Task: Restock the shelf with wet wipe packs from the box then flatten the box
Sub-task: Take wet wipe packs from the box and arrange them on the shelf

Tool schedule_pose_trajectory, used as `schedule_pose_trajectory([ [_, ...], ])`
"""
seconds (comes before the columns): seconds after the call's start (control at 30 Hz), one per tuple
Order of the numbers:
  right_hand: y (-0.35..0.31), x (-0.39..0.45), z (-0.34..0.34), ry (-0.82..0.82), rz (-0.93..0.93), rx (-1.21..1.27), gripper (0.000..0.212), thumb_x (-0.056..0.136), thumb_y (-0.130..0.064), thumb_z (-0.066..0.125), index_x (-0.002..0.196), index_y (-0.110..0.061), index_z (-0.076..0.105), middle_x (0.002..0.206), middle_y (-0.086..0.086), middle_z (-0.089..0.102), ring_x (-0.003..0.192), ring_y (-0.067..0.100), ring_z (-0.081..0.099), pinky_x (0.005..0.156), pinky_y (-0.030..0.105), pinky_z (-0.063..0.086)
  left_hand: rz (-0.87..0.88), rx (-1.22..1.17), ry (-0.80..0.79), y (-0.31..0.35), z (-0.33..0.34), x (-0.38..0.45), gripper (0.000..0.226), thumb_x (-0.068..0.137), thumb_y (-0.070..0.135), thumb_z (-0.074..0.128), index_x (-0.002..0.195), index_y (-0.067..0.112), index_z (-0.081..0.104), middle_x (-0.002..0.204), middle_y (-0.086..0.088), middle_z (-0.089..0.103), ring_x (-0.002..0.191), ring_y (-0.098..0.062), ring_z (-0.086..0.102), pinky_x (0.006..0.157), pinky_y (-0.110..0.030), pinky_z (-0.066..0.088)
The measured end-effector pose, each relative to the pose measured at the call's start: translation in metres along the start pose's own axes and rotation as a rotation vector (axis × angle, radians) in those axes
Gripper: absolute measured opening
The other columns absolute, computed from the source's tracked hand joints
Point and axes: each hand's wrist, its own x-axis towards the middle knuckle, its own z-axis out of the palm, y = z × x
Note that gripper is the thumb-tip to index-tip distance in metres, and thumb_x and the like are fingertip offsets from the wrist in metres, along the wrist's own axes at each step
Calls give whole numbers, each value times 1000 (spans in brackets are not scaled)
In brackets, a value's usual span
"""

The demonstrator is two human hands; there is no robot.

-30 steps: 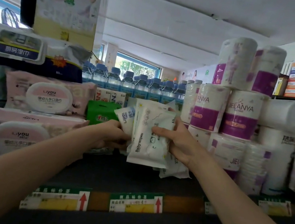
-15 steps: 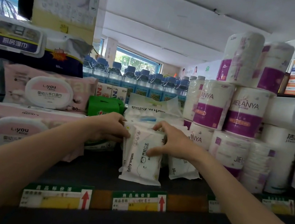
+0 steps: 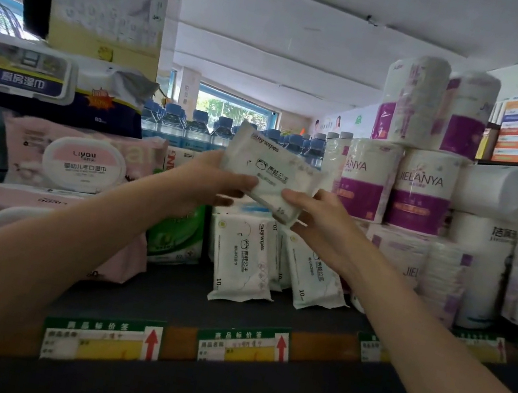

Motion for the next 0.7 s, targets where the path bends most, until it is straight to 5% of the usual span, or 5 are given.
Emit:
schedule_pose_trajectory([
  [0.1, 1, 0, -5, 28, -44, -299, 49, 70, -24, 74, 113, -9, 57, 110, 6, 66, 101, 23, 63, 90, 39, 51, 109, 248, -22, 10, -12, 1, 17, 83, 8, 61, 93, 19, 54, 90, 0, 63, 84, -16, 60, 70, -26, 51],
  [0.27, 14, -9, -6, -80, -24, -925, 37, 73, -29, 75, 100, -13, 54, 90, -1, 62, 71, 9, 58, 60, 18, 46, -98, 626, -148, -11, -10, 7, 14, 85, 13, 62, 97, 12, 56, 98, -9, 67, 74, -11, 64, 51, -13, 53],
  [0.37, 31, -12, 0, -55, -50, -1142, 50, 72, -34, 75, 111, -16, 50, 86, -8, 56, 80, 10, 58, 70, 22, 49, -203, 820, -43, -39, 1, 12, 21, 83, 28, 65, 85, 9, 55, 99, -11, 69, 63, -11, 64, 49, -16, 52],
  [0.5, 22, -12, -9, 69, -69, -1424, 55, 74, -43, 71, 115, -12, 50, 107, -1, 58, 92, 18, 57, 85, 34, 51, -493, 610, -196, -38, 1, 0, 32, 79, 30, 68, 98, 9, 55, 102, -11, 63, 75, -19, 67, 58, -23, 59],
  [0.7, 24, -22, -30, -75, 331, -1587, 82, 71, -35, 76, 137, -22, 28, 144, 13, 24, 121, 31, 44, 91, 37, 47, -524, 442, -298, -45, 21, -7, 21, 82, 8, 65, 102, 12, 60, 93, -6, 69, 90, -21, 68, 68, -29, 58],
])
